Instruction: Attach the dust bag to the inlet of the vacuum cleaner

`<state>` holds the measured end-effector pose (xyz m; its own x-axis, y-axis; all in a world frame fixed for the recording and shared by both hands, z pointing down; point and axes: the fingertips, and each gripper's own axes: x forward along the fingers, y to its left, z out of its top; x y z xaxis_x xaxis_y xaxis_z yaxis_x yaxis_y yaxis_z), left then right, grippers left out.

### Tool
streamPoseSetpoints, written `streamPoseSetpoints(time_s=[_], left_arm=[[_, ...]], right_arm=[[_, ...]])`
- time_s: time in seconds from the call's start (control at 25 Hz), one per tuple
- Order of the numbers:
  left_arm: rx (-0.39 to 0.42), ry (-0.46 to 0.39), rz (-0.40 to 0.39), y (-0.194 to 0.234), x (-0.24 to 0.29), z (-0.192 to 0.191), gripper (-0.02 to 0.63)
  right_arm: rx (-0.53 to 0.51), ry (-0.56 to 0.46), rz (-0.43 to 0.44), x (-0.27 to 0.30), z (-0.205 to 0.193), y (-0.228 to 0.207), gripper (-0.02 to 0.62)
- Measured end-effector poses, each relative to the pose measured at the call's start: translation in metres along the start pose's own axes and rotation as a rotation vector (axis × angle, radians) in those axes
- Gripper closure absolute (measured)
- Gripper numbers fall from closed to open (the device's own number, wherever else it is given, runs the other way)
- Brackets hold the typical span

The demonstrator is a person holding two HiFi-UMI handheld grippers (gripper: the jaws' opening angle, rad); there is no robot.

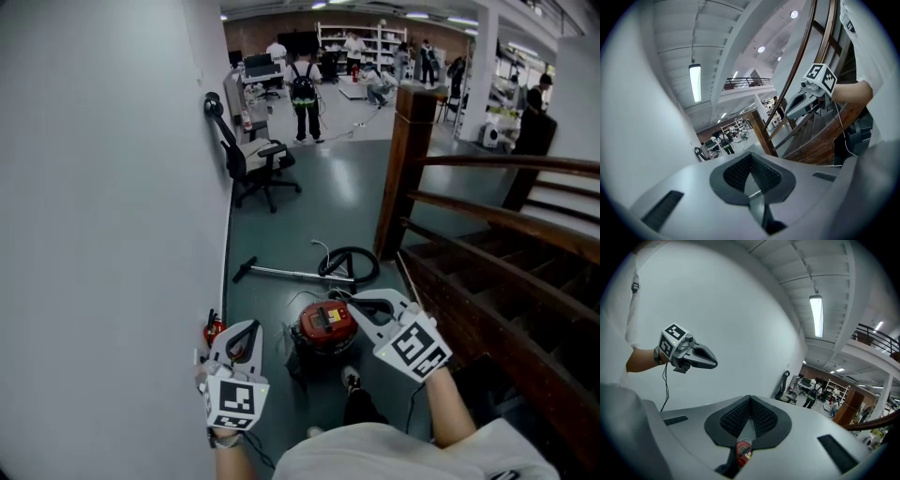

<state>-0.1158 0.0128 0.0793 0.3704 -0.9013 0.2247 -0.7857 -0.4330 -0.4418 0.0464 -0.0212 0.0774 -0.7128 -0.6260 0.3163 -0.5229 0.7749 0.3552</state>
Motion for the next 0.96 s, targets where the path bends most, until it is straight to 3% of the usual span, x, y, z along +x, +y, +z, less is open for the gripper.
streamPoseSetpoints(time_s=[0.96], left_arm=[[-0.034, -0.005, -0.023, -0.018, -0.004, -0.01, 0.604]], right_arm=[[0.008, 0.025, 0.03, -0.001, -0.016, 0.014, 0.568]])
